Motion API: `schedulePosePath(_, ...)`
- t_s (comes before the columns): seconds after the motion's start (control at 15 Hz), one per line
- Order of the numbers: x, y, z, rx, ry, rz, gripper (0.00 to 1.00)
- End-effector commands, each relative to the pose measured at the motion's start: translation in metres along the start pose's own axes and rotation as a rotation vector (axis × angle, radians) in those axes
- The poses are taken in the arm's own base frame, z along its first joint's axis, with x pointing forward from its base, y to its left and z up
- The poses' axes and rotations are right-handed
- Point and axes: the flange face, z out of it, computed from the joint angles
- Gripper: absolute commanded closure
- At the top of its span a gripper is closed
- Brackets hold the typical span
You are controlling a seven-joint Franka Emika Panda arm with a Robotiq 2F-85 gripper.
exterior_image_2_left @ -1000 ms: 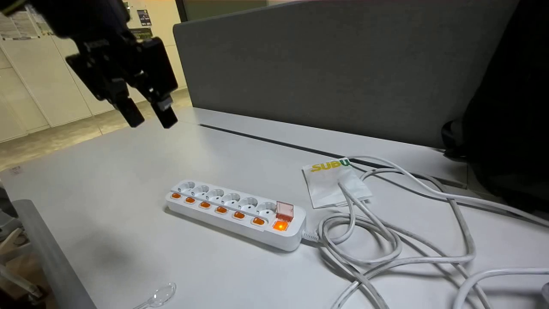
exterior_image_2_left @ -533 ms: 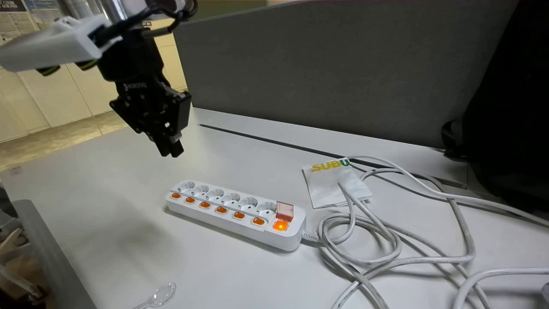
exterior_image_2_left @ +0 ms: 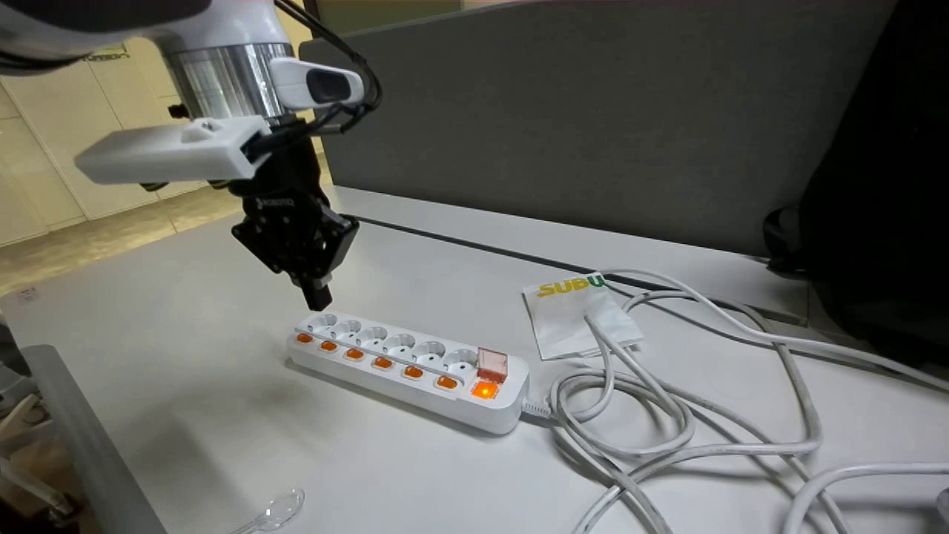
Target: Turn on the third switch from the left
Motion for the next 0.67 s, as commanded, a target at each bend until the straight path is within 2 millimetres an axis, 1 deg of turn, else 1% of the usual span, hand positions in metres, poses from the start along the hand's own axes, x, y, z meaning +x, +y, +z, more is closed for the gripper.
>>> schedulePosePath(0.0,0.012,0.004,0.016,-0.002,-0.018,-0.011,1.00)
schedulePosePath(0.13,0.013,0.004,0.019,-0.005,-0.025,-0.010,1.00)
schedulePosePath(0.2,0.006,0.001,0.019,0.006,-0.031,-0.013,0.99)
schedulePosePath(0.47,0.009,0.000,0.023,-0.005,-0.037,-0.018,1.00)
schedulePosePath(0.6,0.011,-0.006,0.028,-0.018,-0.039,-0.039,1.00)
